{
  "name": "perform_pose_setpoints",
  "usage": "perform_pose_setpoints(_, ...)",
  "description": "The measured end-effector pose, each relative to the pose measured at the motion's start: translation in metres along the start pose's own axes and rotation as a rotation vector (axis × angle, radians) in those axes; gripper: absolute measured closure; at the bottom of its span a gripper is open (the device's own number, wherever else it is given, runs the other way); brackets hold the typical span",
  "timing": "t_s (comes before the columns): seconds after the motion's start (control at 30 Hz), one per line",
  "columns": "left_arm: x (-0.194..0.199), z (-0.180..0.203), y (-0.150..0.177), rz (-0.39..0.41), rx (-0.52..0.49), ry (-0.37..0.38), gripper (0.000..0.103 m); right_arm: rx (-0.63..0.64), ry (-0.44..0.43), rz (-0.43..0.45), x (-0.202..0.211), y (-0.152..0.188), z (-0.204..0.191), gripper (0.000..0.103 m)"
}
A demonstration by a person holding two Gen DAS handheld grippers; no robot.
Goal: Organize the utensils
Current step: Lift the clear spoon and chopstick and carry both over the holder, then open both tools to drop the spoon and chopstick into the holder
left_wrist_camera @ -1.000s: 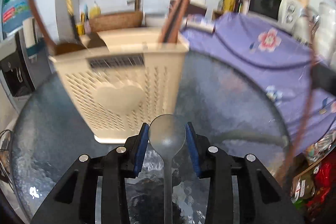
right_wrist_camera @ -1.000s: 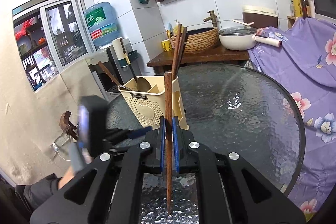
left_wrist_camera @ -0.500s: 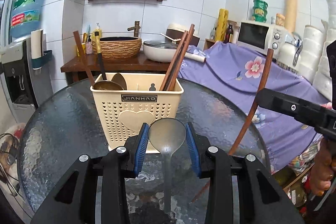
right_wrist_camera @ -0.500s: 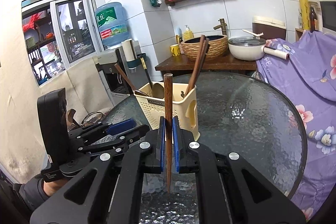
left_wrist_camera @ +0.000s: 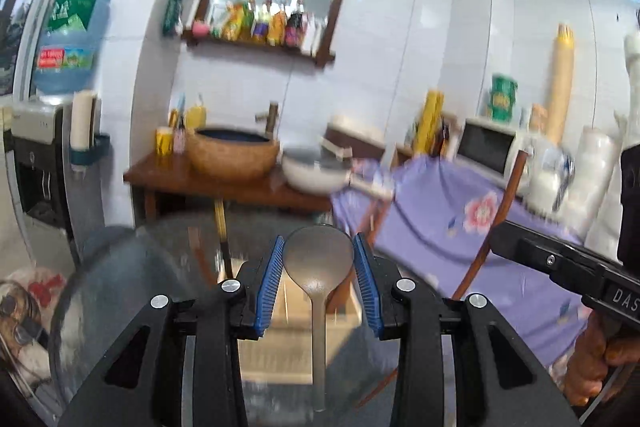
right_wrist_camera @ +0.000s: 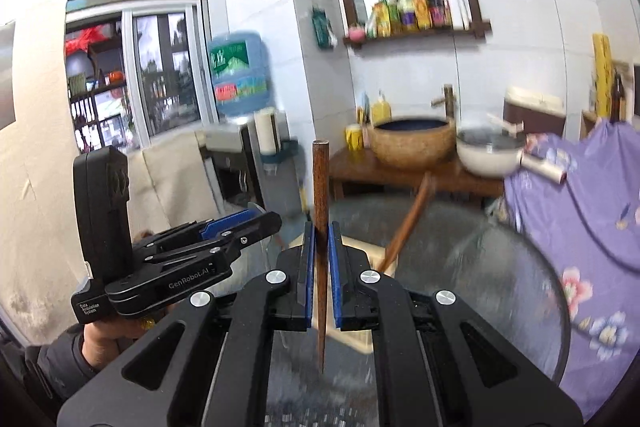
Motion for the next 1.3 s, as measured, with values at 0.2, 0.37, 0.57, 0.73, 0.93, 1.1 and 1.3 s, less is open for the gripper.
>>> perform_pose_setpoints(0.2,-0.020,-0.007,-0.041,0.110,0.007,-0.092,0.068,0.025,0.061,0.110,-0.014,-0.055,0.002,0.095)
perform_pose_setpoints(0.37,-0.048,-0.007,-0.032,0.121,-0.012,-0.169,0.068,0.047,0.145,0.119,-0.046,-0.053,0.008,0.095)
perform_pose_setpoints(0.57,-0.065,-0.010,-0.004,0.107,-0.043,-0.219,0.068,0.032,0.182,0.075,-0.076,-0.016,0.022,0.095)
perform_pose_setpoints(0.73,-0.078,-0.013,0.016,0.052,-0.039,-0.213,0.068,-0.019,0.168,0.014,-0.089,0.011,0.030,0.095)
perform_pose_setpoints(0.93,-0.088,-0.019,0.038,-0.015,-0.051,-0.215,0.068,-0.033,0.156,-0.034,-0.094,0.035,0.033,0.095)
perform_pose_setpoints(1.1,-0.094,-0.023,0.052,-0.071,-0.072,-0.211,0.068,-0.059,0.147,-0.064,-0.100,0.050,0.038,0.095)
perform_pose_setpoints(1.3,-0.098,-0.028,0.065,-0.112,-0.087,-0.197,0.068,-0.068,0.146,-0.089,-0.104,0.059,0.043,0.095)
Point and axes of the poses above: each gripper's, at about its wrist camera, not at the fingertips, and x roughly against the way its jaws point, z to its right, y to its underside, the point moved 2 cm from there along -x, roughly the way its jaws point, and after that the axes turned 4 degrees about y, right-handed, at the moved point
